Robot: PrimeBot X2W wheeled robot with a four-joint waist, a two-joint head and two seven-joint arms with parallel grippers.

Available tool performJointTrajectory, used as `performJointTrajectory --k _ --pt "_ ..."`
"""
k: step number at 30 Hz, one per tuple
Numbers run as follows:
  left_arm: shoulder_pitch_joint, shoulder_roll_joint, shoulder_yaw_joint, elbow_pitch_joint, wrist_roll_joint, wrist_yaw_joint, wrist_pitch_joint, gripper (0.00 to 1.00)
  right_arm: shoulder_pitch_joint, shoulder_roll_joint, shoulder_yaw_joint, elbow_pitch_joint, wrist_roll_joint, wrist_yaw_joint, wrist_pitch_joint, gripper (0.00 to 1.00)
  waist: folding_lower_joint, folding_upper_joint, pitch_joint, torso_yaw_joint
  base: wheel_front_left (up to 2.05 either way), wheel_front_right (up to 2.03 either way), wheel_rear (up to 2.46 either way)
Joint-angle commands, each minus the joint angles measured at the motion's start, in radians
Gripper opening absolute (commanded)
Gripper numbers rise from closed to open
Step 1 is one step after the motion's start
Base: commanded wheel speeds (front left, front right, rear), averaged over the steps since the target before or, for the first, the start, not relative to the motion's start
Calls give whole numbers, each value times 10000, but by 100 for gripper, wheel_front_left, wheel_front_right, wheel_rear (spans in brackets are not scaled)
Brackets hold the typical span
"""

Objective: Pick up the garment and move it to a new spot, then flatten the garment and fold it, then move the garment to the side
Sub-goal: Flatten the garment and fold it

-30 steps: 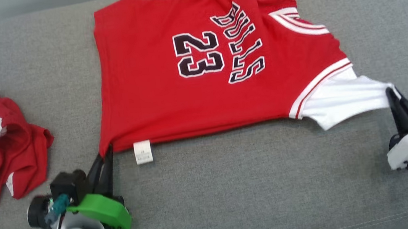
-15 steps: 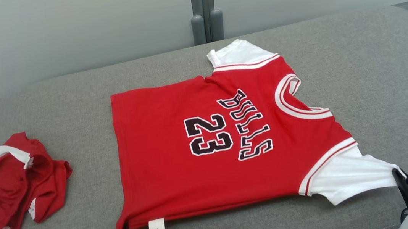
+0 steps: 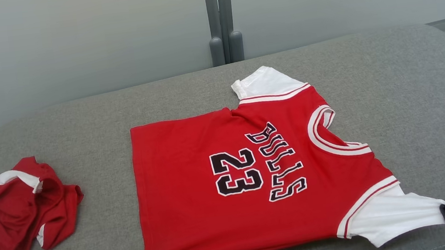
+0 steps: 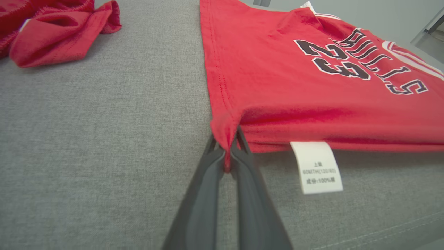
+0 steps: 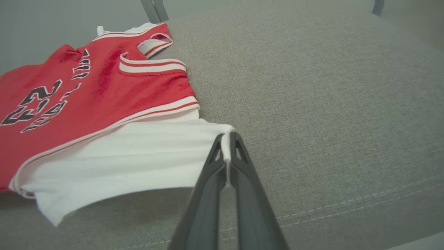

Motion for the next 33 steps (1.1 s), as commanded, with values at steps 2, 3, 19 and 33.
performJointTrajectory --k 2,3,19,33 --pt "168 37 104 -271 35 34 1 0 181 -4 -293 -356 -90 -29 -26 0 1 -1 28 111 0 0 0" --pt "168 37 104 -271 35 34 1 0 181 -4 -293 -356 -90 -29 -26 0 1 -1 28 111 0 0 0" --pt "-1582 262 -1129 -875 89 30 1 0 -1784 884 -560 -481 -1607 -23 -26 0 1 -1 599 620 0 0 0" --pt "-3270 92 -1205 -18 309 30 1 0 -3943 1355 -994 905 -2567 -23 -26 0 1 -1 1731 908 0 0 0"
